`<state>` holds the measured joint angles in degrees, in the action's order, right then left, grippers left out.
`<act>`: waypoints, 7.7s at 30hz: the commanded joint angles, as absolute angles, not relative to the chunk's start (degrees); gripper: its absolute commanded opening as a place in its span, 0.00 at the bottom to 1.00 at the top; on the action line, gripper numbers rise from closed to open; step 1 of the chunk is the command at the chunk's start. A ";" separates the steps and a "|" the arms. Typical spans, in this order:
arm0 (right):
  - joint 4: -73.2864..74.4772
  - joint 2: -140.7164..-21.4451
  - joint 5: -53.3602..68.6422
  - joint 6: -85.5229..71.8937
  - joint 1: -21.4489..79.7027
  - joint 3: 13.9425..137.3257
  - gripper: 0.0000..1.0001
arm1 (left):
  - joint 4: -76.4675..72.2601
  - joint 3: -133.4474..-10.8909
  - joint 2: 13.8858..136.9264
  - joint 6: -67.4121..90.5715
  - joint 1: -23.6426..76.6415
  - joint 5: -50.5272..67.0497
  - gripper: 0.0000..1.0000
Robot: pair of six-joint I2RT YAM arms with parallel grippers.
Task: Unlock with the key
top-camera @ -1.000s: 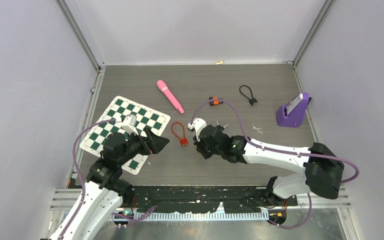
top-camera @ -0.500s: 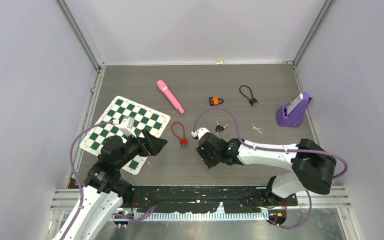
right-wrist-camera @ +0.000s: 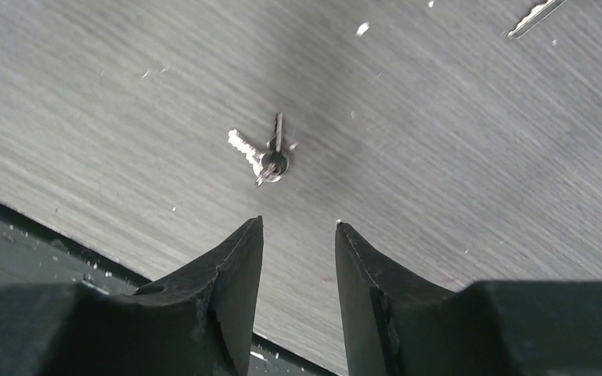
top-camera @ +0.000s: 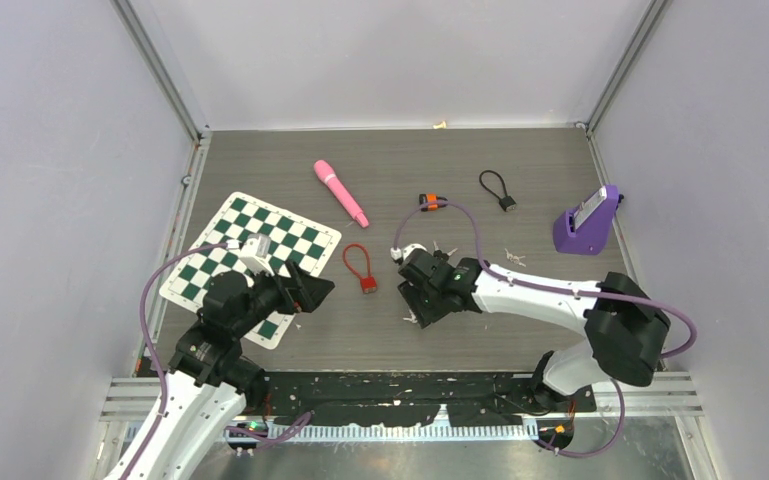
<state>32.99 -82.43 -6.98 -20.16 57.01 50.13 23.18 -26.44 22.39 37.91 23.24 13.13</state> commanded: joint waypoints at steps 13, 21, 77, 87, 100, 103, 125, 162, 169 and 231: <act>27.91 -94.53 -1.13 -21.19 53.79 54.85 0.45 | 23.56 -27.47 23.76 36.21 23.47 14.25 0.88; 28.93 -97.20 -2.38 -21.27 53.79 53.01 0.35 | 23.41 -26.80 23.81 36.52 23.47 14.41 0.88; -9.27 -65.05 -4.80 -8.73 62.67 42.12 0.05 | -8.11 -29.95 46.31 58.71 36.15 17.70 0.52; -8.75 -66.00 -7.25 -8.27 64.19 43.46 0.05 | -1.58 -31.61 47.47 55.16 41.00 10.58 0.45; -8.77 -65.81 -9.41 -8.89 64.60 43.49 0.06 | -0.54 -33.77 50.40 53.25 44.47 9.85 0.00; -10.38 -64.60 -9.96 -10.54 64.60 41.95 0.33 | -0.09 -34.17 49.25 50.82 44.47 8.22 0.00; -43.15 -56.99 -13.60 18.22 68.70 25.50 0.73 | 15.55 -43.50 45.34 51.11 40.89 0.51 0.00; -69.14 -83.73 -26.24 49.77 77.41 33.07 0.37 | 18.10 -47.49 44.08 55.80 40.94 -2.68 0.00; -72.80 -86.73 -28.85 52.29 77.80 33.57 0.32 | 18.36 -47.46 43.74 55.89 40.89 -2.46 0.00; -78.83 -65.31 8.76 -28.58 58.72 23.01 0.05 | -24.92 -33.35 38.40 48.77 40.94 22.29 0.50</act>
